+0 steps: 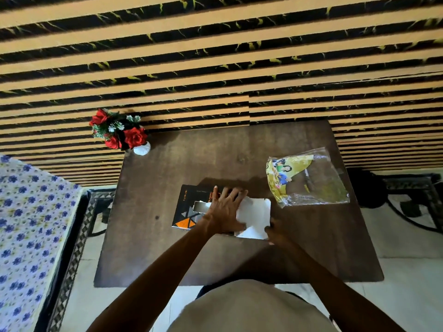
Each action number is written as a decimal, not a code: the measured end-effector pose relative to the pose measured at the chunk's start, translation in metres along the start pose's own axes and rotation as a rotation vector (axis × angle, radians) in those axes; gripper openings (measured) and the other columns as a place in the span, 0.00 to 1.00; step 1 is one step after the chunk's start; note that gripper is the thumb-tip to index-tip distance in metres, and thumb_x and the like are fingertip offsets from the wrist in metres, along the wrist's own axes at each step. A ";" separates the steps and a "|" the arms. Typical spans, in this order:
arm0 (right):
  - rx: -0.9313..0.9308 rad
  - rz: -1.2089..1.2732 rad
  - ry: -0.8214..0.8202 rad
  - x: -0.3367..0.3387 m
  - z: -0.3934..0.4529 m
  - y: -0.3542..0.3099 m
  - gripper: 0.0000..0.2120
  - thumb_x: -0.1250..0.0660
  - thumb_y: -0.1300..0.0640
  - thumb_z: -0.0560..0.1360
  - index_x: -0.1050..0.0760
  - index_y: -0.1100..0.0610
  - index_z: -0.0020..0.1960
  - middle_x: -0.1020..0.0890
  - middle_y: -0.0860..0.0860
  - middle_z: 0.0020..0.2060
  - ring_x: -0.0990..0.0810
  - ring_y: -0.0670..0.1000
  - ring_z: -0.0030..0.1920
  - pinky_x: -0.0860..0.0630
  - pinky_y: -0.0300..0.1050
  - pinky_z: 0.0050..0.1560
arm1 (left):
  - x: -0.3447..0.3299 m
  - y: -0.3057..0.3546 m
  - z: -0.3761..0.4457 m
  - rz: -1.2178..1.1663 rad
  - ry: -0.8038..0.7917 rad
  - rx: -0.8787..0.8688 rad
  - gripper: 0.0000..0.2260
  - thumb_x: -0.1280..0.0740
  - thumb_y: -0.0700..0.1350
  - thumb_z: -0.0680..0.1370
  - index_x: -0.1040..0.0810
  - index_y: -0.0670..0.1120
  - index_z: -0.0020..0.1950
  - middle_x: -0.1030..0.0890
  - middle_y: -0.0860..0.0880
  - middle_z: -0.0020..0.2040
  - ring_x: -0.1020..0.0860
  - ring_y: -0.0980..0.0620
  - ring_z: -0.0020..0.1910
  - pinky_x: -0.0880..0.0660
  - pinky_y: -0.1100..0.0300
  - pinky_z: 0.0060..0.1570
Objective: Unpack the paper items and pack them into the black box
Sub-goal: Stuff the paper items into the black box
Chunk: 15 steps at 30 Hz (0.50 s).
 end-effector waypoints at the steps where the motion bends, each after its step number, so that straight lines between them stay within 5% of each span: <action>1: 0.009 -0.048 0.027 0.001 0.003 -0.002 0.17 0.43 0.65 0.81 0.32 0.61 0.69 0.23 0.50 0.49 0.20 0.37 0.38 0.24 0.31 0.39 | 0.002 -0.003 0.002 -0.003 0.008 0.002 0.48 0.30 0.66 0.63 0.45 0.52 0.77 0.37 0.49 0.73 0.38 0.43 0.72 0.53 0.34 0.73; 5: -0.066 -0.239 0.149 0.001 0.002 -0.005 0.16 0.41 0.63 0.77 0.26 0.58 0.63 0.20 0.59 0.57 0.20 0.57 0.56 0.23 0.49 0.54 | -0.004 -0.010 0.007 -0.035 0.023 -0.080 0.47 0.32 0.67 0.62 0.44 0.52 0.77 0.38 0.50 0.74 0.40 0.45 0.72 0.56 0.36 0.74; 9: 0.044 -0.424 0.413 0.007 -0.011 -0.046 0.16 0.40 0.59 0.77 0.25 0.55 0.64 0.19 0.57 0.55 0.21 0.60 0.56 0.24 0.55 0.58 | -0.002 -0.033 0.004 -0.179 0.111 -0.097 0.49 0.36 0.73 0.64 0.45 0.51 0.78 0.43 0.50 0.78 0.45 0.45 0.77 0.61 0.43 0.75; 15: -0.122 -0.036 0.039 -0.043 0.026 -0.059 0.15 0.40 0.57 0.79 0.23 0.61 0.61 0.19 0.60 0.59 0.22 0.60 0.60 0.26 0.50 0.60 | -0.013 -0.068 -0.021 -0.061 0.072 -0.096 0.61 0.37 0.80 0.56 0.52 0.48 0.79 0.50 0.47 0.80 0.54 0.44 0.79 0.60 0.40 0.75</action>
Point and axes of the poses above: each hand's wrist, its own z-axis towards the middle knuckle, its own x-axis out of the back of the hand, y = z × x, the point moved 8 cm from there along z, towards the middle knuckle
